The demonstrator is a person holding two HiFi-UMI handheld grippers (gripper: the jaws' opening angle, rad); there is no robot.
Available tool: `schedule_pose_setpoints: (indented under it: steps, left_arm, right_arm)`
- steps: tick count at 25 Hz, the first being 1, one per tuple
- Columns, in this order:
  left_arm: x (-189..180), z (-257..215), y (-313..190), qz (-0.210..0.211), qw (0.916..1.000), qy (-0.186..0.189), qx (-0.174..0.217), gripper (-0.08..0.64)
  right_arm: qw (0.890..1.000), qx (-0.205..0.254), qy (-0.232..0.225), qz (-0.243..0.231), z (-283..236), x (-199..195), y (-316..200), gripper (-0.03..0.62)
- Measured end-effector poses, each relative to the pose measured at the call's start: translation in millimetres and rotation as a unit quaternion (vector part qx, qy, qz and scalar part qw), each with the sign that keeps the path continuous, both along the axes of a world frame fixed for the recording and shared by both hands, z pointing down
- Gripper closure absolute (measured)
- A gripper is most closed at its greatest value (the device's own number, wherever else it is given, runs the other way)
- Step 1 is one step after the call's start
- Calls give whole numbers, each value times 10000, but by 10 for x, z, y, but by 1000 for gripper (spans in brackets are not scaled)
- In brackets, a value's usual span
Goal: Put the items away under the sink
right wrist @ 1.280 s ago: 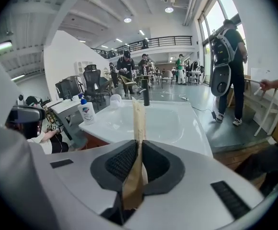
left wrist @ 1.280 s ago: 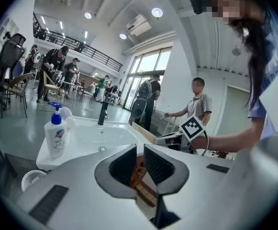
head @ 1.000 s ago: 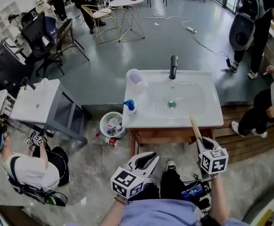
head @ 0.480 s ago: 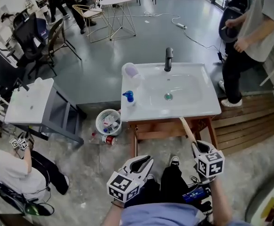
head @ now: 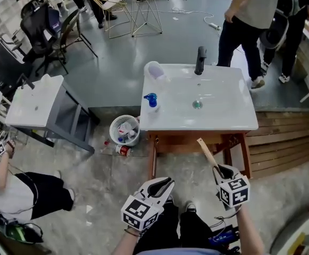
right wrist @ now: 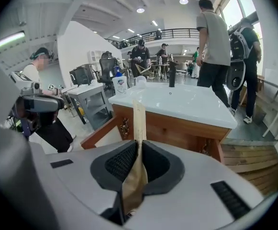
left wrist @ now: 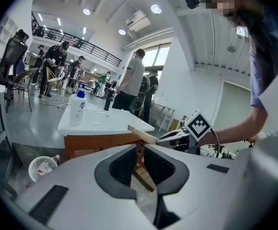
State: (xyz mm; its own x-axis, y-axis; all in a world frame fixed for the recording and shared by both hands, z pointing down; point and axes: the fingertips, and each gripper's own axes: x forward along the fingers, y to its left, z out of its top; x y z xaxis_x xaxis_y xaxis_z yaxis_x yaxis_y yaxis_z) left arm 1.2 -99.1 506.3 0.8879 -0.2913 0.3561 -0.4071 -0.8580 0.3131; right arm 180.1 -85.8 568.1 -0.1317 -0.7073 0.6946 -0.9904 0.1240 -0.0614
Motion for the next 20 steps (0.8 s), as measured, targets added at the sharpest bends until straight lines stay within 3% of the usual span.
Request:
schedule_pose_setpoints:
  steps: [12, 20]
  left_arm:
    - [172, 468, 332, -404, 9991, -149, -61, 512]
    - [324, 748, 293, -572, 9983, -122, 59, 512]
  right_arm:
    - [9962, -303, 152, -804, 668, 9, 175, 544]
    - [9954, -364, 204, -868, 1090, 107, 84, 544]
